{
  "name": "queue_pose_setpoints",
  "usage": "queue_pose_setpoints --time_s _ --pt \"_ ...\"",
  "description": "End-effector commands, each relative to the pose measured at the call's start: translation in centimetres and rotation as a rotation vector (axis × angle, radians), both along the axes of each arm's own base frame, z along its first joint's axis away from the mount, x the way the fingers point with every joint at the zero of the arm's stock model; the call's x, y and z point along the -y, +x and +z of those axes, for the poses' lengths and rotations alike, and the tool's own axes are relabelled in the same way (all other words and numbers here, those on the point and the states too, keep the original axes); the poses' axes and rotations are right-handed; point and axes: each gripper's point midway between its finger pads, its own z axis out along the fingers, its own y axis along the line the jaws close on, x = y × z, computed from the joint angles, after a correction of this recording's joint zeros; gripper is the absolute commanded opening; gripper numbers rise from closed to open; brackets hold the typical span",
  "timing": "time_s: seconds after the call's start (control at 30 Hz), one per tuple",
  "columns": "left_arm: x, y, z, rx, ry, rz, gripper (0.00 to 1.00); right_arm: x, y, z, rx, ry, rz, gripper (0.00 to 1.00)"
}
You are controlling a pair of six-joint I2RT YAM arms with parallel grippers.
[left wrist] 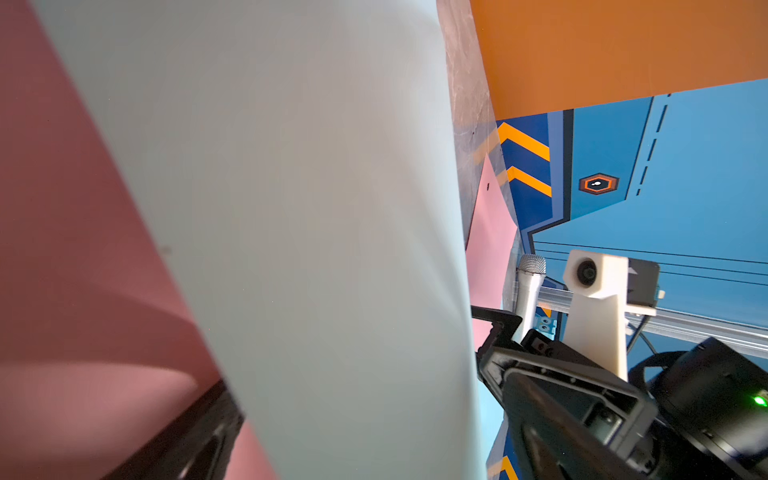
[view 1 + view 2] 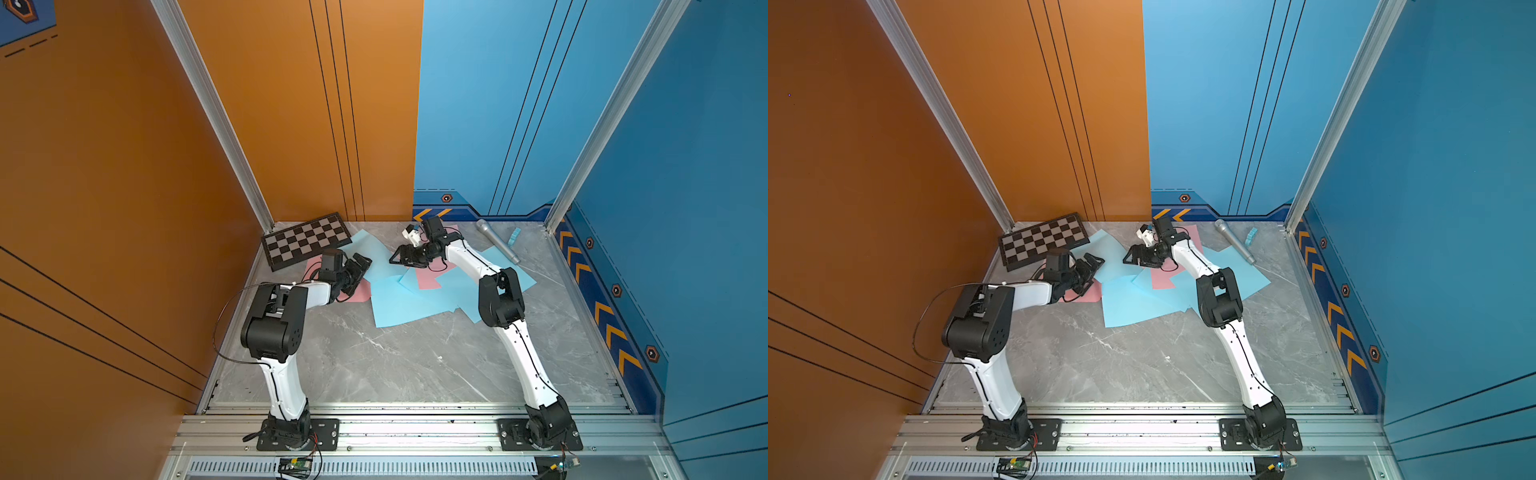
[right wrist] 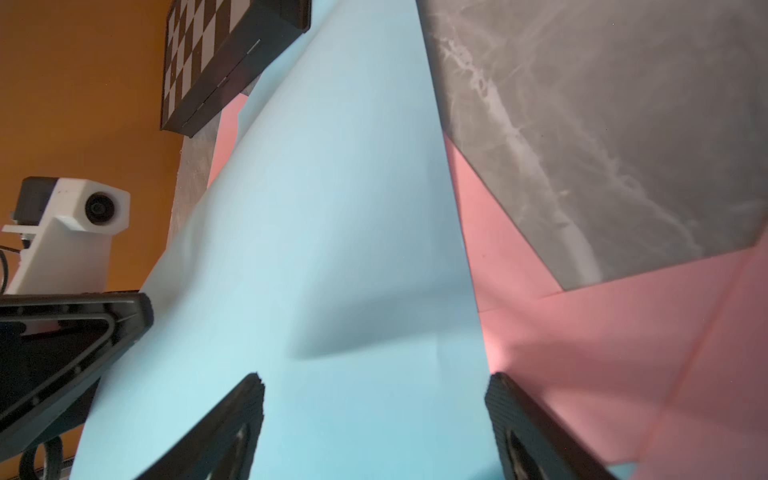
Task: Sort the scattered colored papers by color
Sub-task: Pick up the colored paper.
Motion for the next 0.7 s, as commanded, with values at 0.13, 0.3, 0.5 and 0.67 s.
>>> queue_pose_setpoints --time_s 0.13,0.3,0.5,0.67 --pt "-0.8 0.9 3.1 0.065 0.007 -0.012 0.76 1.5 -1.1 -0.3 -0.052 -0.064 -0.025 0.85" --pt "-0.9 0.9 3.2 0.053 0.048 -0.027 0.67 1.8 -0.9 -0.2 -0.048 -0.071 -0.036 0.85" --pt "-1.1 0.9 2.9 0.043 0.055 -0.03 0.53 2.0 -0.8 -0.6 -0.056 -0.08 -0.047 0.85" --pt "-0.6 1.2 2.3 0.03 0.042 -0.045 0.32 2.1 -0.8 -0.5 -0.056 -0.083 -0.052 0.85"
